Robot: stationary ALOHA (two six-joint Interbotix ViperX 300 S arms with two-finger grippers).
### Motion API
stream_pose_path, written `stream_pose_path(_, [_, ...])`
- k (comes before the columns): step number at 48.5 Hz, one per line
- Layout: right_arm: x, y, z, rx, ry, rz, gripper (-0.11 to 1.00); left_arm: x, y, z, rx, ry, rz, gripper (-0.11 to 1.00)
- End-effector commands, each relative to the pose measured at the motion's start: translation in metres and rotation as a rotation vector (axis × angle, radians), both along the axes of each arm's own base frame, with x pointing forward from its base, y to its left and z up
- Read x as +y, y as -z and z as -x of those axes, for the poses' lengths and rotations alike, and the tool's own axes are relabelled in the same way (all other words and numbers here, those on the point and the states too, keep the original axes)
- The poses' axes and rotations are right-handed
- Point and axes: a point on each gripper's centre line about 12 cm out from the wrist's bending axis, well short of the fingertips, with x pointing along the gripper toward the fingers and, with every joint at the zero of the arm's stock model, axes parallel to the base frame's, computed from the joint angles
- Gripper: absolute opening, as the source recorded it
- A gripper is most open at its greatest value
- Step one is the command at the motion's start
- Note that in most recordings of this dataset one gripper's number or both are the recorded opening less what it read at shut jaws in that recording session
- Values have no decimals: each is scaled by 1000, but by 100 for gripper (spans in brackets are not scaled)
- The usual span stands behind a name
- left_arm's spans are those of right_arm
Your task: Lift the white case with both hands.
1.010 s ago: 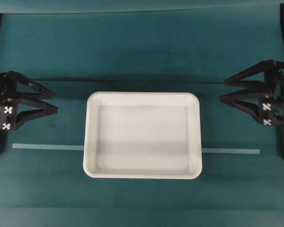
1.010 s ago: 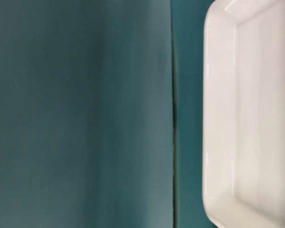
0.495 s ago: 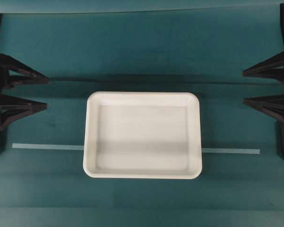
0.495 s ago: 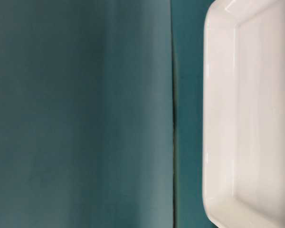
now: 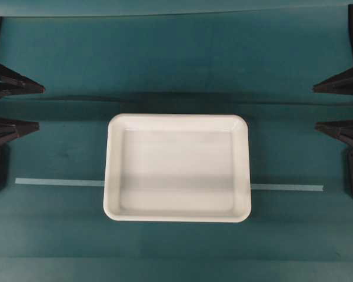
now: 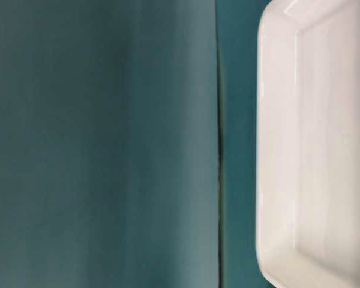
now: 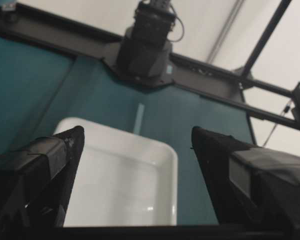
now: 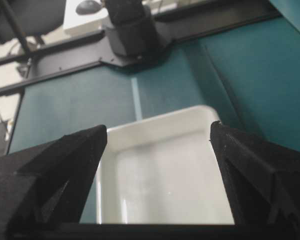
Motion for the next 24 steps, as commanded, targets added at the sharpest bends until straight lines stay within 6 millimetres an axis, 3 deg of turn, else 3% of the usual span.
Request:
stream_pose_path(1, [0,-6,-2,-12,-2,7,89,0,-10,-3,-18,0,-9,93])
stream_pose_path(24, [1,-9,1,-50,-5,9,89,0,-8,-3,-13,0,-10,93])
